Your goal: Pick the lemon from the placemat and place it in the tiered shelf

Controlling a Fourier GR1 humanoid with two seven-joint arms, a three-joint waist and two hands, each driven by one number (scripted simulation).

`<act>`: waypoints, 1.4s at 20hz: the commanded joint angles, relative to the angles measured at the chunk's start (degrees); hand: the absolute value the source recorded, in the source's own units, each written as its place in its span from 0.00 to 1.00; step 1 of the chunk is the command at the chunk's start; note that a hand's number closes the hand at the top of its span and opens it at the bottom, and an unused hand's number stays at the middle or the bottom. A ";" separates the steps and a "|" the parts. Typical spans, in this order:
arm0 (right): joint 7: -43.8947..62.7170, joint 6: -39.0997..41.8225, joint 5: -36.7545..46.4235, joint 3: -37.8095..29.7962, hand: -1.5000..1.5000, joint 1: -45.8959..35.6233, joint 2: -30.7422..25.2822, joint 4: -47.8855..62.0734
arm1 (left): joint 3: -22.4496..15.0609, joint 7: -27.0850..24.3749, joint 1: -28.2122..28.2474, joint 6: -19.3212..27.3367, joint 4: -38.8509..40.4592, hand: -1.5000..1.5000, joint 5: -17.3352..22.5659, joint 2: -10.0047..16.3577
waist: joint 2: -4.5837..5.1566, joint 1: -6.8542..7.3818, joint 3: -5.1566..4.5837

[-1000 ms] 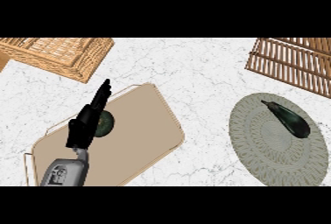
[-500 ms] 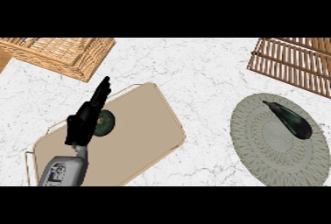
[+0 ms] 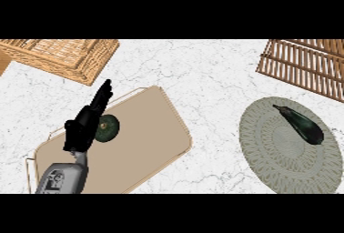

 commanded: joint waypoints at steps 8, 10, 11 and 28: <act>14.64 -2.83 11.04 1.07 0.00 1.04 -5.50 9.27 | -2.13 2.61 1.92 1.14 -3.75 0.50 -1.17 -1.72 | -0.32 -0.21 -0.05; 13.43 -4.39 9.80 0.46 0.00 2.31 -5.94 10.11 | -1.02 -1.90 0.82 2.14 1.26 0.50 -2.34 -1.25 | -0.11 -0.41 -0.04; 15.63 -5.51 9.06 0.45 0.00 3.58 -3.57 6.50 | -2.19 2.67 1.83 0.87 -2.92 0.50 -1.34 -1.63 | -0.31 -0.54 -0.03; 8.91 -2.03 -9.86 -3.93 0.00 1.02 -5.24 -5.04 | 0.87 -2.39 -1.26 1.32 3.74 0.50 -0.78 -1.00 | -0.20 -0.68 -0.04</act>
